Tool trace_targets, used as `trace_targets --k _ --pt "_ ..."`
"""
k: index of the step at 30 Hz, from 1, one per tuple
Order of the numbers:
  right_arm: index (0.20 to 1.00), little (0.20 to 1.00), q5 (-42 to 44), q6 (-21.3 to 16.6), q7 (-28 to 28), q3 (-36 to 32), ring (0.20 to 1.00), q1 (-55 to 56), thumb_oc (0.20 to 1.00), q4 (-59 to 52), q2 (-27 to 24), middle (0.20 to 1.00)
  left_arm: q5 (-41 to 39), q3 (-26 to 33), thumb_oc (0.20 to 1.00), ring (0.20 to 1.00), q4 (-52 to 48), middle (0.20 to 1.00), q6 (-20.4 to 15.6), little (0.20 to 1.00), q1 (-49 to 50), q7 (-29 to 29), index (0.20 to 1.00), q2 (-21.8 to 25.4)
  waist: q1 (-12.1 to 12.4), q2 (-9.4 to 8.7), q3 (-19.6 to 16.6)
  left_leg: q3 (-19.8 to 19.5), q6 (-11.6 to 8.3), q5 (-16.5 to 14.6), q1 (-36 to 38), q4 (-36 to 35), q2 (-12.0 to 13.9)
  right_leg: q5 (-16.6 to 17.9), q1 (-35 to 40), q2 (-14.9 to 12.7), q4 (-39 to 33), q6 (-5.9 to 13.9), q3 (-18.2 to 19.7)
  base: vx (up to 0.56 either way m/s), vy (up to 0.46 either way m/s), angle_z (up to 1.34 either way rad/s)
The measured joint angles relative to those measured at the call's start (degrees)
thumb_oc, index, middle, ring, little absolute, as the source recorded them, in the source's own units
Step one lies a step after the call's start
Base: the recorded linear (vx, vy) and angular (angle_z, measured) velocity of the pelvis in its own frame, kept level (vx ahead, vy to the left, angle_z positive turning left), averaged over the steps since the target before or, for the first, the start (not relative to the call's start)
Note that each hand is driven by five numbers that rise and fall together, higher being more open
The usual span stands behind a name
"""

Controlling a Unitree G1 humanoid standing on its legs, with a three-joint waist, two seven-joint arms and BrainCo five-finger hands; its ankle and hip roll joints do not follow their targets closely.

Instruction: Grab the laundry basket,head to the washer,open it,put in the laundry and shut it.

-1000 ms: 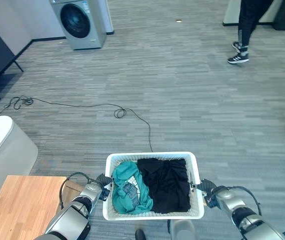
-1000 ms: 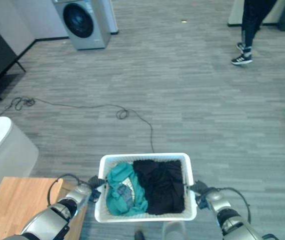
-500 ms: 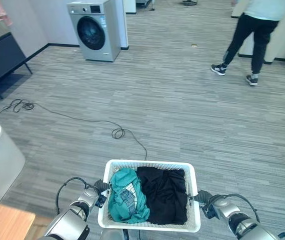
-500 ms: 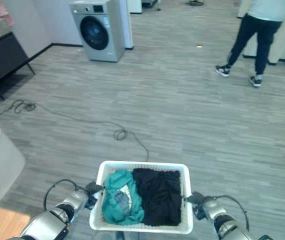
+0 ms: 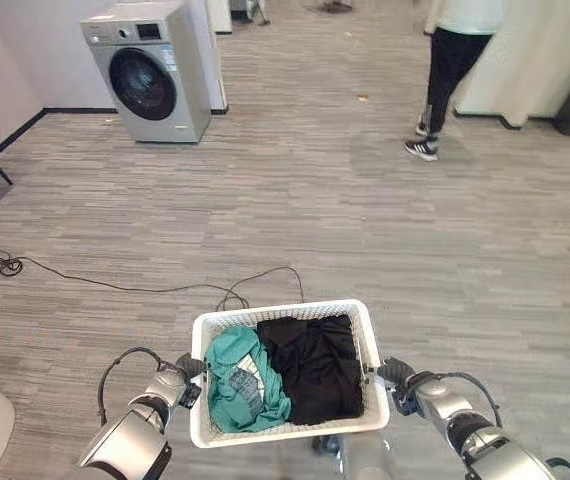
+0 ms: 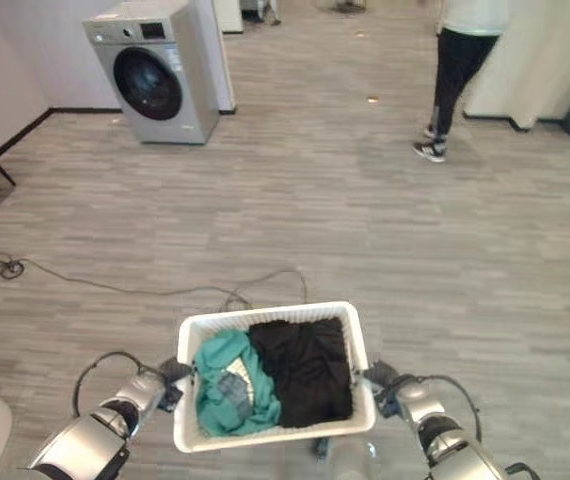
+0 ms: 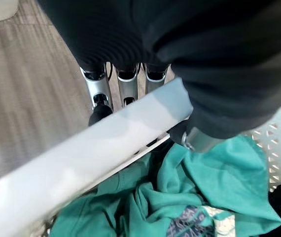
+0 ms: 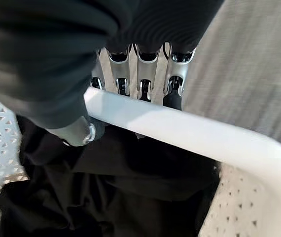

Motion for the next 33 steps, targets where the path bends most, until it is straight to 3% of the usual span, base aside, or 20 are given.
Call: trace_targets --k 3,4,6,7,8,9,11,13,15,16,19,21,23,25,26,27,28,30,32,33 --pt "0.2 0.2 0.01 0.11 -0.02 -0.49 0.2 -1.12 0.2 1.11 -0.86 0.2 0.03 0.41 0.2 0.2 0.16 0.2 0.63 0.2 0.05 -0.03 0.2 -0.81 -2.16 0.31 0.06 -0.17 -2.88 -1.71 2.92 2.33 -0.01 4.02 1.01 2.0 -8.31 -2.38 3.89 0.4 -0.049 0.74" --pt "0.2 0.2 0.03 0.28 0.08 -0.97 0.2 -0.61 0.2 1.66 -0.97 0.2 0.06 0.41 0.2 0.2 0.18 0.2 0.78 0.2 0.37 -0.09 0.2 -1.44 -2.82 0.25 0.0 -0.38 -4.4 -2.59 5.42 2.86 -0.16 2.81 3.64 2.43 -9.56 -3.34 5.85 0.62 -0.127 0.72" --pt "0.2 0.2 0.44 0.62 0.21 -1.97 0.2 0.18 0.2 3.92 -2.21 0.2 0.15 0.53 0.2 0.2 0.78 0.2 0.93 0.2 0.6 0.12 0.2 -4.59 -2.93 2.63 -0.39 -0.92 -6.57 -3.45 9.27 5.52 1.64 8.9 6.35 3.79 -5.11 -4.1 9.97 0.51 -0.148 0.59" --pt "0.2 0.2 1.33 0.51 0.38 -1.56 0.2 0.15 0.2 4.38 -2.6 0.2 0.34 1.4 0.2 0.2 0.8 0.2 0.85 0.2 0.47 0.05 0.2 -4.39 -3.91 2.3 -0.37 -3.8 -8.43 -2.42 8.98 11.39 2.21 10.9 7.14 4.14 -1.13 -6.36 13.64 0.3 -0.146 0.62" --pt "0.2 0.2 1.63 0.58 0.6 -0.86 0.2 0.13 0.2 4.08 -3.44 0.2 0.49 2.39 0.2 0.2 0.89 0.2 0.83 0.2 0.47 0.12 0.2 -5.33 -4.53 2.79 -0.58 -5.39 -9.69 -2.22 6.97 16.79 2.96 9.41 8.14 4.91 0.44 -7.82 13.91 0.53 -0.326 0.58" --pt "0.2 0.2 1.69 1.1 1.36 -1.22 0.2 -0.22 0.2 3.98 -4.15 0.2 0.64 2.29 0.2 0.2 0.96 0.2 0.86 0.2 0.55 0.01 0.2 -5.49 -4.33 3.31 -0.7 -5.89 -13.26 3.46 2.81 26.71 5.01 7.56 10.97 5.89 0.56 -8.65 13.68 0.4 -0.328 0.24" --pt "0.2 0.2 1.86 1.35 1.39 -1.25 0.2 0.15 0.2 4.0 -3.66 0.2 0.58 2.33 0.2 0.2 0.91 0.2 0.89 0.2 0.52 -0.06 0.2 -5.06 -4.34 1.5 0.45 -6.72 -19.33 12.69 -5.24 43.51 7.2 5.61 15.71 5.49 -2.02 -10.19 12.44 0.37 -0.344 0.25" --pt "0.2 0.2 2.23 1.76 1.41 -1.11 0.2 0.97 0.2 4.08 -3.09 0.2 0.57 2.36 0.2 0.2 0.83 0.2 0.95 0.2 0.74 -0.46 0.2 -4.54 -3.88 -1.52 2.07 -3.72 -17.69 14.44 -14.95 55.58 11.28 4.12 20.58 5.15 -4.78 -11.95 11.7 0.31 -0.218 0.25" --pt "0.2 0.2 2.24 2.08 1.23 -1.2 0.2 1.06 0.2 5.42 -1.83 0.2 0.38 2.25 0.2 0.2 0.98 0.2 0.98 0.2 2.44 -0.47 0.2 -4.18 -3.59 -3.44 2.44 0.0 -14.03 11.94 -22.34 54.81 15.16 3.86 25.34 4.97 -8.7 -12.25 11.73 0.35 -0.118 -0.05" --pt "0.2 0.2 2.39 2.21 1.25 -1.37 0.2 1.63 0.2 6.25 -1.51 0.2 0.13 2.09 0.2 0.2 0.78 0.2 0.92 0.2 2.27 -0.55 0.2 -4.2 -3.82 -3.76 2.54 3.03 -11.82 10.91 -25.99 44.1 16.76 3.42 27.96 4.77 -11.24 -12.31 11.18 0.35 -0.026 0.08" --pt "0.2 0.2 2.78 2.25 1.18 -1.32 0.2 2.53 0.2 6.75 -0.9 0.2 0.15 1.68 0.2 0.2 0.8 0.2 0.93 0.2 1.96 -0.49 0.2 -3.9 -4.38 -3.15 2.54 8.43 -10.35 13.94 -27.96 14.34 18.02 3.13 32.28 5.3 -14.8 -10.82 10.99 0.39 0.096 -0.07" --pt "0.2 0.2 2.73 2.08 1.12 -1.0 0.2 2.62 0.2 6.65 -0.8 0.2 0.11 1.81 0.2 0.2 0.67 0.2 0.67 0.2 2.08 -0.52 0.2 -3.67 -3.28 -0.99 1.42 1.72 -11.62 15.15 -27.22 -5.33 18.1 1.38 34.34 7.12 -15.13 -8.48 13.74 0.54 0.179 -0.65" --pt "0.2 0.2 2.73 1.98 1.02 -1.0 0.2 2.56 0.2 6.64 -0.72 0.2 0.04 2.35 0.2 0.2 0.41 0.2 0.45 0.2 2.01 -0.4 0.2 -3.6 -2.41 -0.41 1.59 -0.15 -11.85 15.63 -27.38 -5.81 18.77 0.8 36.07 7.42 -15.59 -7.71 15.04 0.45 0.137 -0.73" --pt "0.2 0.2 2.25 1.34 1.21 0.64 0.2 3.08 0.2 6.82 -0.57 0.2 0.02 2.11 0.2 0.2 -0.48 0.2 0.43 0.2 3.18 -0.41 0.2 -3.09 -0.91 0.32 0.92 -0.13 -8.88 14.72 -23.99 1.95 17.97 -2.08 40.06 7.24 -15.32 -5.49 18.43 0.4 0.191 -0.96" --pt "0.2 0.2 2.18 1.35 1.45 1.12 0.2 3.85 0.2 6.79 -1.61 0.2 0.04 1.61 0.2 0.2 -0.46 0.2 0.56 0.2 4.34 -0.45 0.2 -4.09 -0.84 3.48 -0.3 -0.88 -4.14 16.04 -20.33 1.95 17.71 -3.85 40.85 8.03 -13.39 -3.05 18.39 0.5 0.314 -0.65" --pt "0.2 0.2 2.19 1.37 0.8 1.07 0.2 4.68 0.2 7.02 -0.18 0.2 0.05 0.71 0.2 0.2 -0.18 0.2 0.59 0.2 4.88 -0.3 0.2 -3.65 -0.97 1.92 -0.64 -1.19 -5.47 17.67 -18.11 0.27 16.65 -5.38 41.95 6.86 -12.19 -2.09 18.22 0.34 0.245 -0.41" --pt "0.2 0.2 2.12 1.57 0.8 0.98 0.2 5.4 0.2 7.66 0.7 0.2 0.03 -0.16 0.2 0.2 0.53 0.2 0.69 0.2 5.09 -0.17 0.2 -3.25 -0.98 0.87 -1.12 -0.37 -4.13 16.59 -16.5 -0.25 14.97 -5.9 41.71 5.09 -9.87 -1.34 17.97 0.25 0.191 -0.09" --pt "0.2 0.2 2.25 0.71 1.01 -1.03 0.2 6.78 0.2 7.17 0.87 0.2 0.06 -0.16 0.2 0.2 -0.02 0.2 0.83 0.2 5.35 -0.56 0.2 -2.95 -1.45 0.39 -2.1 -0.38 -2.27 16.38 -14.62 -2.17 12.08 -11.16 36.81 1.86 0.65 0.92 17.04 0.28 0.237 0.09" --pt "0.2 0.2 2.08 0.99 1.22 -1.17 0.2 6.52 0.2 7.01 1.18 0.2 0.08 -0.32 0.2 0.2 -0.83 0.2 0.86 0.2 5.22 -0.41 0.2 -2.4 -0.81 -0.96 -3.05 0.45 -0.76 14.97 -14.83 -2.21 9.41 -10.46 35.13 0.07 0.69 1.96 16.8 0.26 0.255 -0.01" --pt "0.2 0.2 2.0 1.19 1.13 -1.2 0.2 5.91 0.2 7.15 1.17 0.2 0.07 -0.38 0.2 0.2 -0.93 0.2 0.91 0.2 5.13 -0.24 0.2 -2.55 0.2 -0.09 -2.86 1.16 -0.21 14.63 -14.64 -2.42 8.84 -10.66 31.9 -0.73 6.39 2.18 16.87 0.2 0.206 -0.14"
